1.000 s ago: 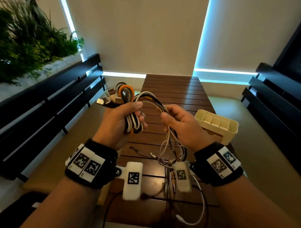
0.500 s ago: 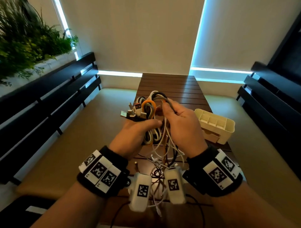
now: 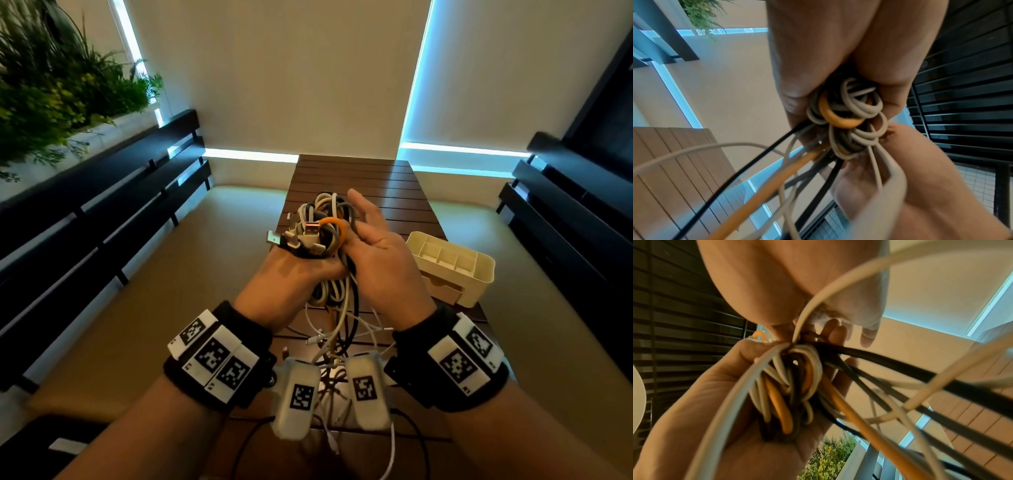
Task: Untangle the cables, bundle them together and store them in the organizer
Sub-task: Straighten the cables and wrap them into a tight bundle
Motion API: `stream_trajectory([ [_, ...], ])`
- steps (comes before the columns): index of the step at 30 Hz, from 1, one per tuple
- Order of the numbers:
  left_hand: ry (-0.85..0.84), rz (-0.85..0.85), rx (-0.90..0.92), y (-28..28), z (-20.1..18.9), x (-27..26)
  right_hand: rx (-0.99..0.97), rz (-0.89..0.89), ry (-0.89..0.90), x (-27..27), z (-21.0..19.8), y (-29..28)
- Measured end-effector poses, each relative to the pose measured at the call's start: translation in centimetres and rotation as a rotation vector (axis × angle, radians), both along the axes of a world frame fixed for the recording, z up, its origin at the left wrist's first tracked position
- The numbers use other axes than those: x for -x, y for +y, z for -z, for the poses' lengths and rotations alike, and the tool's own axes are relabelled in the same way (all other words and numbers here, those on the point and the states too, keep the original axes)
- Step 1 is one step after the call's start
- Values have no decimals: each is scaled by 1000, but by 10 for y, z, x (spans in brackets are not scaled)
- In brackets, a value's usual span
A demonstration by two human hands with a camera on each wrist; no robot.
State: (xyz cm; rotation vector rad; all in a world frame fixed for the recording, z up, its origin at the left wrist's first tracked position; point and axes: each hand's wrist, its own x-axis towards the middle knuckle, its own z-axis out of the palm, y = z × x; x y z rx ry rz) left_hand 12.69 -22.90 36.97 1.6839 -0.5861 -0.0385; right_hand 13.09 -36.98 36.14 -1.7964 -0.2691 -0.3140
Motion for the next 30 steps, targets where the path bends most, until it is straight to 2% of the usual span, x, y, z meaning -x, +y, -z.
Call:
stream_trajectory([
  [3, -3, 1, 0, 0, 0, -3, 91, 23, 3, 2, -4, -1],
  [7, 148, 20, 170, -4, 3, -7, 166, 16, 9, 7, -11, -2],
  [11, 221, 19, 293, -10, 3, -4, 194, -32, 30, 7, -11, -3],
  [13, 253, 8, 359, -14, 3, -2, 108, -93, 50, 7, -8, 0],
  [16, 257, -2, 435, -16, -1, 0, -205, -243, 79, 3, 4, -1],
  [17, 262, -3, 448, -15, -3, 0, -242, -284, 92, 2, 8, -3],
  [20, 295, -32, 450, -10, -6, -2, -228, -404, 123, 5, 19, -3],
  [22, 307, -41, 434, -13, -5, 3, -285, -471, 145, 7, 23, -5],
  [24, 332, -38, 479, -14, -4, 8, -288, -468, 133, 10, 25, -7],
  [26, 369, -5, 589, -9, -8, 7, -199, -422, 159, 15, 34, -14],
  [28, 326, 35, 681, 5, -16, -2, 10, -290, 229, 18, 51, -20],
  [30, 287, 2, 707, 16, -21, -6, 237, -124, 292, 15, 71, -29],
])
